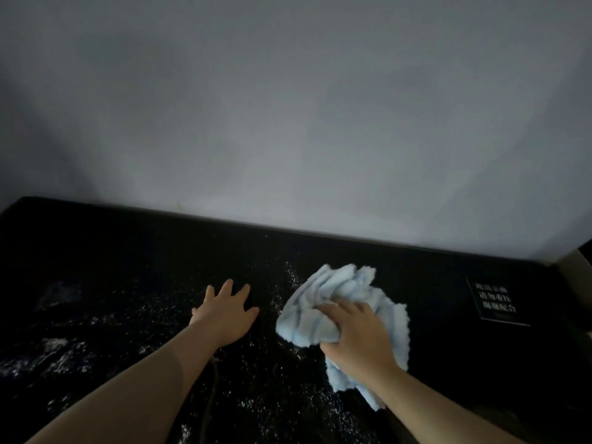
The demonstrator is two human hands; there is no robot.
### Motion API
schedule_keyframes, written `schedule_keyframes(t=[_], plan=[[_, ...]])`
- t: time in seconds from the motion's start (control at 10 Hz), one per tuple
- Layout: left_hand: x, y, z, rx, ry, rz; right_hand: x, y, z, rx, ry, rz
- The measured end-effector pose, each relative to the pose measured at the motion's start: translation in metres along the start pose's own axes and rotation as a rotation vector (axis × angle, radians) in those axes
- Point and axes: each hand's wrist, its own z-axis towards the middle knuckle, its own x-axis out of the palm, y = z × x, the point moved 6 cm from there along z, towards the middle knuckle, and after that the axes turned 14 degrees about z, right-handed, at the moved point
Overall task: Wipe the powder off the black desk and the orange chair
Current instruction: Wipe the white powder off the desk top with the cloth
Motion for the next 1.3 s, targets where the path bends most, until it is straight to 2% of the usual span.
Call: schedule_keyframes(t=[0.1, 0.2, 0.3, 0.4, 0.5, 0.6, 0.7, 0.8, 0.9, 1.0, 1.1, 1.2, 1.3], plan=[[0.000, 0.002, -0.001, 0.008, -0.004, 0.035, -0.040, -0.008, 0.024, 0.102, -0.176, 0.330], [-0.004, 0.004, -0.004, -0.031, -0.052, 0.057, -0.092, -0.030, 0.067, 0.092, -0.382, 0.124], [-0.002, 0.008, -0.003, -0.025, -0.075, 0.047, -0.077, -0.065, 0.096, 0.450, -0.094, -0.059], [0.003, 0.011, -0.002, -0.002, -0.089, 0.012, -0.042, -0.062, 0.108, 0.527, -0.015, -0.147], [0.004, 0.012, 0.000, 0.010, -0.092, 0.020, -0.022, -0.032, 0.109, 0.400, -0.032, -0.256], [0.002, 0.016, 0.006, 0.033, -0.091, 0.015, 0.002, 0.012, 0.091, 0.007, -0.081, -0.249], [0.006, 0.018, 0.014, 0.067, -0.090, 0.037, 0.006, 0.028, 0.078, -0.126, -0.054, -0.044], [0.005, 0.020, 0.017, 0.065, -0.055, -0.024, -0.037, 0.016, 0.105, -0.062, -0.333, -0.004], [-0.002, 0.022, 0.016, 0.038, -0.025, -0.085, -0.026, 0.002, 0.134, 0.211, -0.085, -0.174], [-0.003, 0.022, 0.019, -0.001, -0.038, -0.177, 0.007, 0.005, 0.143, 0.283, 0.035, -0.278], [0.001, 0.024, 0.015, 0.029, -0.059, -0.189, 0.016, 0.025, 0.121, 0.052, -0.013, -0.303], [-0.004, 0.021, 0.005, 0.031, -0.041, -0.186, 0.022, 0.026, 0.069, -0.206, 0.068, -0.326], [-0.011, 0.023, 0.004, 0.030, -0.027, -0.164, 0.011, 0.051, 0.063, -0.279, 0.178, 0.002]])
